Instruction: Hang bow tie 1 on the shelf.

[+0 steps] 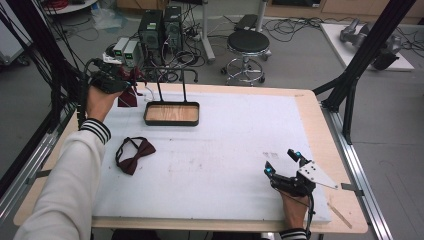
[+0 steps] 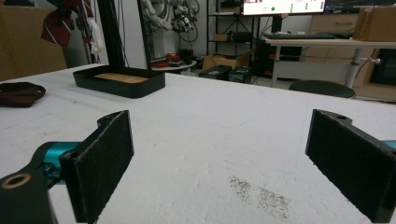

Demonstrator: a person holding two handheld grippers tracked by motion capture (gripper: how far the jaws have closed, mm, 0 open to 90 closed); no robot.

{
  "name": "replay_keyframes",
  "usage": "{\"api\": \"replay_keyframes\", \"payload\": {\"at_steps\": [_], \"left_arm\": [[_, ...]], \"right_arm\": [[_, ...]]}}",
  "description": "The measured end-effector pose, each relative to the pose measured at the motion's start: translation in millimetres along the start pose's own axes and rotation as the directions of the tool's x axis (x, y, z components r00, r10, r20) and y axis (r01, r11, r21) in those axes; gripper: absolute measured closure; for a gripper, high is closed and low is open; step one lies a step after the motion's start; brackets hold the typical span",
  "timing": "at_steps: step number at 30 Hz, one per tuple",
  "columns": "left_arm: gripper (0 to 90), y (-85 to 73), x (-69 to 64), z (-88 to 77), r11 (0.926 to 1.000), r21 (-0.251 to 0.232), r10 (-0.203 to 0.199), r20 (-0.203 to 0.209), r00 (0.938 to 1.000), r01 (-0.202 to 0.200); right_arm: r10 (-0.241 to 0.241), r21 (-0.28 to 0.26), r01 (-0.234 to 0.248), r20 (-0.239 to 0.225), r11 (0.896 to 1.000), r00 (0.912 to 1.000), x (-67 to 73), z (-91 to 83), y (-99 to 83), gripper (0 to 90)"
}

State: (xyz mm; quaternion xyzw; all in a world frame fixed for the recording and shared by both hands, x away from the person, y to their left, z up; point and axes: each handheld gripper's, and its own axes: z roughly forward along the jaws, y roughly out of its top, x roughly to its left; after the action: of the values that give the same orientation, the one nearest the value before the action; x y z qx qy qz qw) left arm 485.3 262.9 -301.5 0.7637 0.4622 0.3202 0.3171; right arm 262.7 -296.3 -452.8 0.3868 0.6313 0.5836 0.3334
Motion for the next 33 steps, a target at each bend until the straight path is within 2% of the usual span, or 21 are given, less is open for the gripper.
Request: {"api": "replay_keyframes", "payload": {"at_steps": [10,12,23,27,33], "left_arm": [[66.4,-1.8,-3.0,2.4,0.9997,0.021,0.007,0.031,0.9995,-0.008],[66.4,-5.7,-3.1,2.9,0.9999,0.014,-0.009,0.046,0.9989,0.009],[66.1,-29.1,-3.1,7.3,0.9996,0.016,-0.026,0.105,0.9941,0.025],[65.8,-36.6,-4.3,10.9,0.9993,0.025,-0.031,0.108,0.9936,0.029],[65.4,-37.3,-3.7,9.4,0.9994,0.011,-0.034,0.116,0.9927,0.033]], "right_arm": [[-0.003,0.000,0.003,-0.001,1.000,1.0000,0.0,0.0,0.0,6.9],[-0.003,0.001,0.003,-0.001,1.000,1.0000,0.0,0.0,0.0,6.9],[-0.012,0.000,0.012,0.002,1.000,0.9999,0.1,0.3,-0.1,6.9],[-0.007,0.003,0.007,0.000,1.000,1.0000,1.0,0.0,0.0,6.9],[-0.008,0.002,0.008,0.001,1.000,1.0000,0.9,0.1,0.0,6.9]]}}
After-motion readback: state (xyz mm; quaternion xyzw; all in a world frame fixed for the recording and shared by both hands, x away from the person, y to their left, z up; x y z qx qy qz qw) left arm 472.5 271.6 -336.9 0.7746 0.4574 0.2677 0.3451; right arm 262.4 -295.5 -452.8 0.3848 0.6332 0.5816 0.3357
